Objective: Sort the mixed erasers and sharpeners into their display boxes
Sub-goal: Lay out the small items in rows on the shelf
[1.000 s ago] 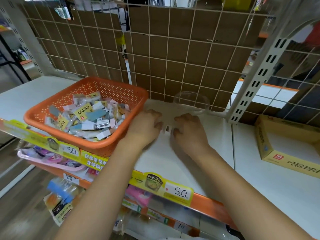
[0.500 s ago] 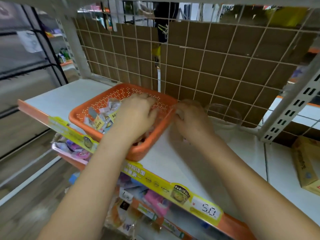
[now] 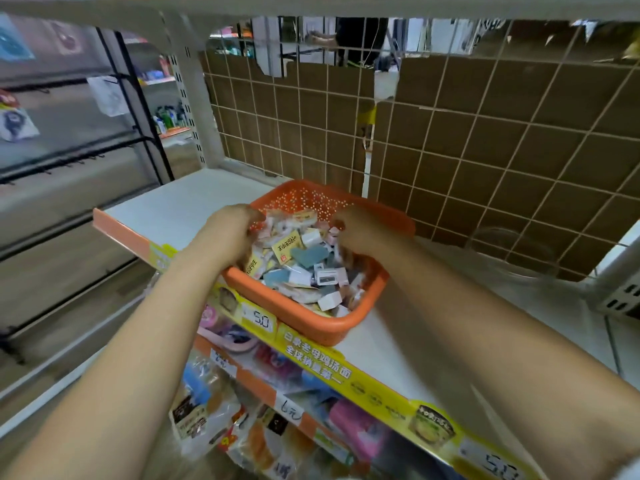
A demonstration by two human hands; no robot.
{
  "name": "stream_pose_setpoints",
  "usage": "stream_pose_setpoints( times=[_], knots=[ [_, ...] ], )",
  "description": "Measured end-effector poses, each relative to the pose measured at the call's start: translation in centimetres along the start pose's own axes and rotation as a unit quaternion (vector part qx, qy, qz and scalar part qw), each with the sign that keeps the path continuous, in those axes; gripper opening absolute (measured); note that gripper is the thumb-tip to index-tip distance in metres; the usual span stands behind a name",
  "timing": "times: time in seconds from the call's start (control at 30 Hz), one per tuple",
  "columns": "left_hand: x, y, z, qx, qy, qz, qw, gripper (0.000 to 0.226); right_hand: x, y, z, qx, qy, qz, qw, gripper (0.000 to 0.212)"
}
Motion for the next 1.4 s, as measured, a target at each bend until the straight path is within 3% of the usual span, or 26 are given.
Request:
stream_pose_setpoints(
  times=[0.1,0.2,0.37,0.47,0.7,0.8,0.97,1.17,1.27,1.4],
  knots=[
    [-1.2,-0.3,-1.0,-0.027,-0.054,-0.016,0.998,0.043,-0.8,0.6,-0.9,-0.004,-0.031,-0.007,0.999,0.043],
    [-1.6,0.1,-1.9,-0.04,-0.116,-0.018,0.992,0.029,-1.3,1.1,-1.1,-0.016,-0.029,-0.001,0.999,0.039],
    [-2.0,1.4,-2.0,-0.067,-0.136,-0.025,0.988,0.04,-1.8,1.4,-1.4,-0.031,-0.039,0.001,0.999,0.056],
    [-2.2,1.0,-2.3,-0.06,-0.141,-0.014,0.988,0.03,-1.8,1.5,-1.4,-0.02,-0.04,-0.007,0.999,0.054],
    [-2.3,0.6,-0.9,-0.027,-0.012,-0.04,0.999,0.01,-1.5,1.4,-0.5,-0.001,0.034,0.02,0.999,0.022],
    [-1.7,0.7,-0.1,0.0,0.048,-0.032,0.998,0.025,-1.5,1.1,-0.4,0.021,0.053,0.04,0.998,0.02],
    [-0.9,0.4,0.5,0.096,0.107,-0.034,0.989,0.033,-1.6,1.0,-0.9,0.023,0.013,0.038,0.999,0.044],
    [0.5,0.7,1.7,0.162,0.192,-0.052,0.967,0.045,-1.9,1.5,-0.6,0.037,0.048,0.006,0.998,0.017],
    [1.7,1.4,2.3,0.194,0.222,-0.056,0.954,0.049,-1.5,1.5,0.2,0.022,0.096,0.011,0.995,0.014],
    [3.2,3.0,2.8,0.238,0.255,-0.046,0.936,0.062,0.3,1.5,1.5,-0.105,0.163,0.051,0.98,0.018]
  ],
)
Point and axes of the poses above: each hand's wrist, its own x-axis away from the middle knuckle, its own z-axis out of the back of the hand, y = z × x, the point moved 6 cm from there along -x, towards the middle knuckle, and after that the axes turned 10 degrees about -z, right-handed, at the moved point
